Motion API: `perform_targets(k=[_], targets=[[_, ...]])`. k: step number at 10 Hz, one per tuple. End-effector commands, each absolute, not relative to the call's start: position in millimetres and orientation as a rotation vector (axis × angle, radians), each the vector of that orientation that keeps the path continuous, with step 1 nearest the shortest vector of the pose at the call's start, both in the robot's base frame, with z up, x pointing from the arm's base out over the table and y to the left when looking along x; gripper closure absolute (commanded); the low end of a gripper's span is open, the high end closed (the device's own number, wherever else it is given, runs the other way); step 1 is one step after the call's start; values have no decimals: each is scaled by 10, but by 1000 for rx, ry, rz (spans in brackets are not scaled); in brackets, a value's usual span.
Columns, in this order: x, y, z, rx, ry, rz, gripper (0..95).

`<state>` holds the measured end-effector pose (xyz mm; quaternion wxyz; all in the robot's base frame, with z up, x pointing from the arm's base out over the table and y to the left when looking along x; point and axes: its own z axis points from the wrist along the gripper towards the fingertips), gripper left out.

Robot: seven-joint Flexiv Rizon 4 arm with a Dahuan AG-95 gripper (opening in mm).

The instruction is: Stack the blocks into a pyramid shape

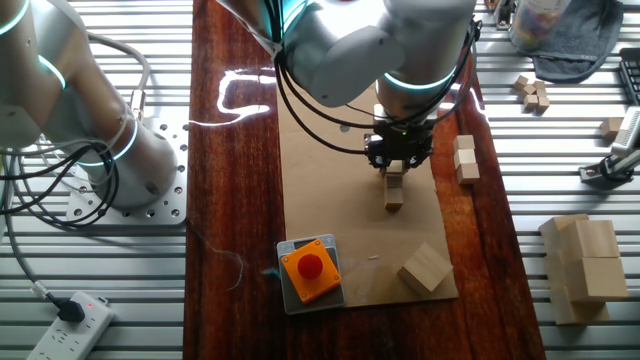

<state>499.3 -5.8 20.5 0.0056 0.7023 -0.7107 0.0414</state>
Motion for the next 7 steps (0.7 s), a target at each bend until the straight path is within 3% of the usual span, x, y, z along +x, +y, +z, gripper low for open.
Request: perform_targets(k=[1,2,3,7], targets=[[5000,-59,196,2211,-2212,131,950],[5000,-59,195,2215,-2207,132,950],[5000,-59,195,2217,-2205,133,760],[5003,-59,189,2229,-2192,135,760]])
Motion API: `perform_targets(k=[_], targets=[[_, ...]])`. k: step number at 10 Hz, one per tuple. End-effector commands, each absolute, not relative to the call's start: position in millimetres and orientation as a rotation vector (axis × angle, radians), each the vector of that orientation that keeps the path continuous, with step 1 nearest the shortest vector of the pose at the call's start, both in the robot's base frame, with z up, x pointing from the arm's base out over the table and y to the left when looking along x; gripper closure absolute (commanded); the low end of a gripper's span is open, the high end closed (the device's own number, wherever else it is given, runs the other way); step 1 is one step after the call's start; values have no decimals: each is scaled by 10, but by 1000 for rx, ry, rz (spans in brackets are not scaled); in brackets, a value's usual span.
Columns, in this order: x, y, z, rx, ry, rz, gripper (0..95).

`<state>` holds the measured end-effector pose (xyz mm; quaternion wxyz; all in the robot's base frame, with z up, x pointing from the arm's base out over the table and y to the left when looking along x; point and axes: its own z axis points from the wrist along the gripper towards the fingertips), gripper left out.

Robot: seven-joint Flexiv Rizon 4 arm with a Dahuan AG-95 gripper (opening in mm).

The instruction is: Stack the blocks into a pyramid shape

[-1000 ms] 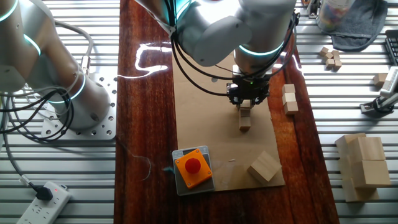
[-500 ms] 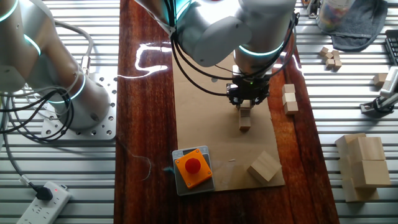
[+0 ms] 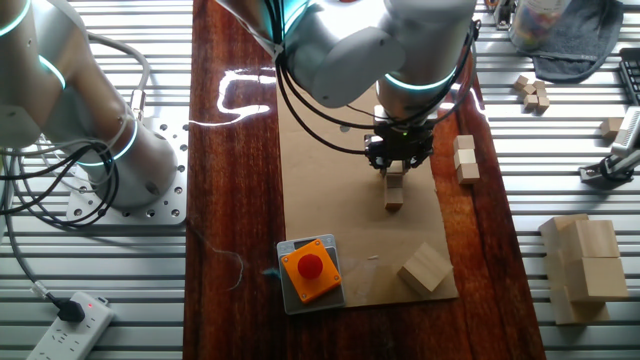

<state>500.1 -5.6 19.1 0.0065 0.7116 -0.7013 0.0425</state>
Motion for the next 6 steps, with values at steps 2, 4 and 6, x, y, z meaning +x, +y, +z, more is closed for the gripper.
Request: perform_targets(k=[2,4,6], targets=[[5003,-60,186,2232,-2191,137,760],[5005,-61,181,2239,-2186,138,760],[5006,-63,175,2243,-2182,138,570]])
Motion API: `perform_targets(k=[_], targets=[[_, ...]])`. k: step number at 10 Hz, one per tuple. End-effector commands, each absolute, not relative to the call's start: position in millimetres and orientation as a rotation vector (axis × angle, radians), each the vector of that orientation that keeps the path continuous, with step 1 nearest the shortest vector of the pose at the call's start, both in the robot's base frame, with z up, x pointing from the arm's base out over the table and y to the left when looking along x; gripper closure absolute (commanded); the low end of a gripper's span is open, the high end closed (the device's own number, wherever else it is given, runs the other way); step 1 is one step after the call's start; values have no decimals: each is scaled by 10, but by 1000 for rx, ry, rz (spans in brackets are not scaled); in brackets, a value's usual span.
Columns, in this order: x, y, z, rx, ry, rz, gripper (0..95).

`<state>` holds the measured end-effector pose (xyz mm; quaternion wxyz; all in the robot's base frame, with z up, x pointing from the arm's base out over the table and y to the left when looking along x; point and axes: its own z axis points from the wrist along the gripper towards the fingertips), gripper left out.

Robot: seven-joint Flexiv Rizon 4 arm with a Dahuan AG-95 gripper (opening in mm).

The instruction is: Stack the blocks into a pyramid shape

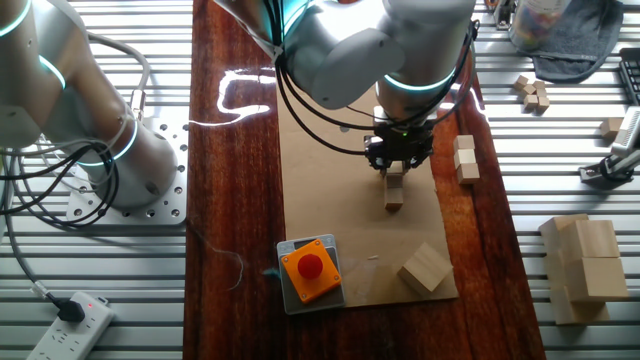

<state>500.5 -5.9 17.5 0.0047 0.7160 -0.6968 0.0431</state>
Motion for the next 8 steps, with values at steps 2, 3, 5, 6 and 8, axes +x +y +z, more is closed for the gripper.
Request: perform_targets(k=[2,3,5,6,8], targets=[[5006,-63,175,2243,-2184,139,570],[5006,-63,175,2241,-2185,138,570],[5006,-63,175,2241,-2187,136,570],[5001,-63,172,2237,-2191,134,570],[4974,-67,159,2230,-2199,128,570]])
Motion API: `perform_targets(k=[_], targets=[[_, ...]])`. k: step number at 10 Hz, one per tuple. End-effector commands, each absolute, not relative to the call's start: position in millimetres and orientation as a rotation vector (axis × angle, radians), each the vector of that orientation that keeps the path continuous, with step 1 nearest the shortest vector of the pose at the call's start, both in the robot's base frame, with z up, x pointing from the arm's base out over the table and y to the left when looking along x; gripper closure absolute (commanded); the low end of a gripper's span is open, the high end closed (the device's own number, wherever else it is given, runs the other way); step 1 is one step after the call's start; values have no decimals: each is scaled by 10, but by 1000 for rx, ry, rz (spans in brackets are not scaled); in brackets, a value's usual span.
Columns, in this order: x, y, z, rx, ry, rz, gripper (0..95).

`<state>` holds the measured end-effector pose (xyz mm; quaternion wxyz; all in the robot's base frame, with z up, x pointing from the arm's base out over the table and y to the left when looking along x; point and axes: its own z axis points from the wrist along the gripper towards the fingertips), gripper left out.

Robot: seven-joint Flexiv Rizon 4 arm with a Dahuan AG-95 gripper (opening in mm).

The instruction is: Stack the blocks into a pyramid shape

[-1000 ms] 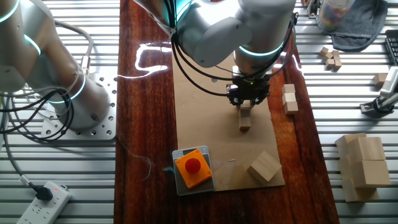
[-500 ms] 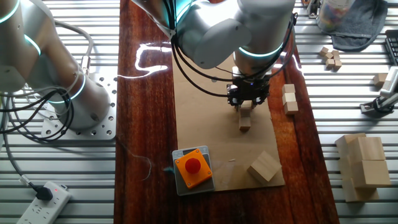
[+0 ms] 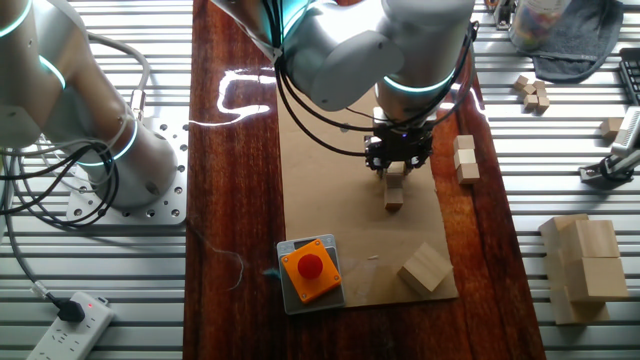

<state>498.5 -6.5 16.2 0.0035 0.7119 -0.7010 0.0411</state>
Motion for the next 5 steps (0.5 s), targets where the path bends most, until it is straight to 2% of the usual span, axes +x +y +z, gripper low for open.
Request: perform_targets(k=[1,5], targets=[[4964,-66,161,2230,-2201,126,570],[4930,-56,160,2230,-2201,122,570]])
